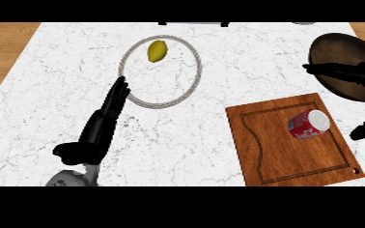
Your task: Pick the can from the cutting board and place it in the pan
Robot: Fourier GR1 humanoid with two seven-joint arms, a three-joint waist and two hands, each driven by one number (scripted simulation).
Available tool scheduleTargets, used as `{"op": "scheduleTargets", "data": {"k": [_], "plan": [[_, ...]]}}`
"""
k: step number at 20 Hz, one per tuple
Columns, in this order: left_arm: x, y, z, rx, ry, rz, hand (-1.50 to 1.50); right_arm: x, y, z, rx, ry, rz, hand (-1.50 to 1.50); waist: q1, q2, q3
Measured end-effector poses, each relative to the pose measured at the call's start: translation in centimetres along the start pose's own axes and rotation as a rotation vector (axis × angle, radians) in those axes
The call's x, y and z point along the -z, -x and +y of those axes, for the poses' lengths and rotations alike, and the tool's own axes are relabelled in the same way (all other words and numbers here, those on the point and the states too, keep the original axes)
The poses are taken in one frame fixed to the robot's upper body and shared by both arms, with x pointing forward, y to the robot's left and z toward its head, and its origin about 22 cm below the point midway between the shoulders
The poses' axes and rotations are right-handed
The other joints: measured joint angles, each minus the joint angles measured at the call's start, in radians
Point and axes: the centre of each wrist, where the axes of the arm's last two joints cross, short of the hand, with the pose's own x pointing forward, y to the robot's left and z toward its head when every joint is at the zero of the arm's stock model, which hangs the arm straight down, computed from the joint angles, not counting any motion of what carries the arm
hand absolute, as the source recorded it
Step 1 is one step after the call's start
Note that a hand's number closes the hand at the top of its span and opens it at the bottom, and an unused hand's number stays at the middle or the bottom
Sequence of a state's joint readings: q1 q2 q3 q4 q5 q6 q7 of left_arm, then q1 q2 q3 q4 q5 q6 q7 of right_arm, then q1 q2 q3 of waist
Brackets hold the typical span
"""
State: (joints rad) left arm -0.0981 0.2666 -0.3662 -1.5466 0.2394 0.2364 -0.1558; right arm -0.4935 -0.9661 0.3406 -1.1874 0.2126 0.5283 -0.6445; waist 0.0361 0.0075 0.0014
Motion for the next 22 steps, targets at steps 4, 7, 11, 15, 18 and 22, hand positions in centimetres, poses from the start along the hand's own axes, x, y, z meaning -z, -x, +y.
{"op": "scheduleTargets", "data": {"k": [4,7,11,15,18,22], "plan": [[-0.1,0.1,-0.1,0.002,-0.008,0.003,0.00,1.7,0.2,2.0,-0.112,-0.102,0.010,-1.50,-0.010,-0.002,0.000],[-0.4,0.1,0.2,0.003,-0.009,0.007,0.00,2.2,0.6,2.8,-0.163,-0.158,0.024,-1.50,-0.017,-0.004,-0.001],[-0.3,0.4,0.0,0.003,-0.022,0.003,0.00,2.9,1.1,3.6,-0.181,-0.186,0.036,-1.50,-0.024,-0.005,-0.001],[0.1,0.5,-0.4,0.005,-0.026,0.004,0.00,3.3,1.8,4.8,-0.185,-0.198,0.048,-1.50,-0.029,-0.006,-0.001],[-0.2,0.7,0.3,0.007,-0.028,0.003,0.00,3.0,2.2,5.2,-0.182,-0.193,0.063,-1.50,-0.030,-0.007,-0.001],[-0.3,0.6,0.6,0.002,-0.027,0.011,0.00,3.8,2.3,5.9,-0.156,-0.183,0.064,-1.50,-0.031,-0.007,-0.001]]}}
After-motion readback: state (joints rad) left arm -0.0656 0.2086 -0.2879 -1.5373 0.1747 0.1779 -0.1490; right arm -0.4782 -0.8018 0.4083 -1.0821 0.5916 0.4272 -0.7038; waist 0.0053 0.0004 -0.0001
